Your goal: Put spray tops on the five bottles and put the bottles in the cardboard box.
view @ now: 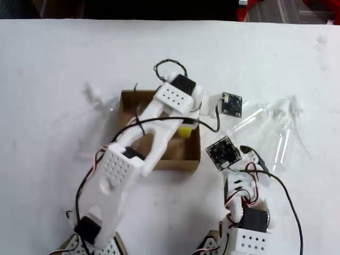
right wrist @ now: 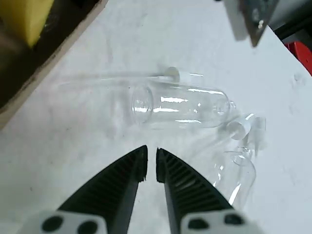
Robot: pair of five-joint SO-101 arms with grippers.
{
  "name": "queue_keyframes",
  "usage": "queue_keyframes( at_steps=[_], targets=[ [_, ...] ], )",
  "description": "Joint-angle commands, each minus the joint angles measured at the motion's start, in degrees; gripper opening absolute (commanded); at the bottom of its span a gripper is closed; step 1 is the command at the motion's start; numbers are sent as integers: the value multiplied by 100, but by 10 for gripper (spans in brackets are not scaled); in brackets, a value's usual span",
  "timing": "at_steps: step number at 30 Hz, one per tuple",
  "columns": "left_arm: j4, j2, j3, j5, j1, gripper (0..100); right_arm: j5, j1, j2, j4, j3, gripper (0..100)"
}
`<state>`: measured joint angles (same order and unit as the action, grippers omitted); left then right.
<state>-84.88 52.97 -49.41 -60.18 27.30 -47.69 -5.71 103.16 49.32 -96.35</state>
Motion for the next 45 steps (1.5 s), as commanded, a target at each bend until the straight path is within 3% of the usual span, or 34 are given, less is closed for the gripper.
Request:
queue_keyframes(
  at_steps=[1,6,13,18,23,26,32,45],
  targets=[
    [123,-66,-88,-26,101,216,-9,-48,31,-119,-53,16],
    [70,-127,-88,-88,66,85,-9,-48,31,-119,-53,16],
    [-193,-127,-97,-316,66,227,-9,-48,31,-110,-53,16],
    [-193,-127,-97,-360,66,225,-9,-48,31,-110,-53,16],
    [-193,-127,-97,-387,66,107,-9,-48,31,-110,-53,16],
    [-237,-110,-97,-765,66,35,-9,-48,31,-110,-53,16],
    [-237,-145,-105,-835,75,22,-9,-48,31,-110,-53,16],
    [-1424,-523,-2418,703,92,23,-9,-40,31,-110,-53,16]
  ],
)
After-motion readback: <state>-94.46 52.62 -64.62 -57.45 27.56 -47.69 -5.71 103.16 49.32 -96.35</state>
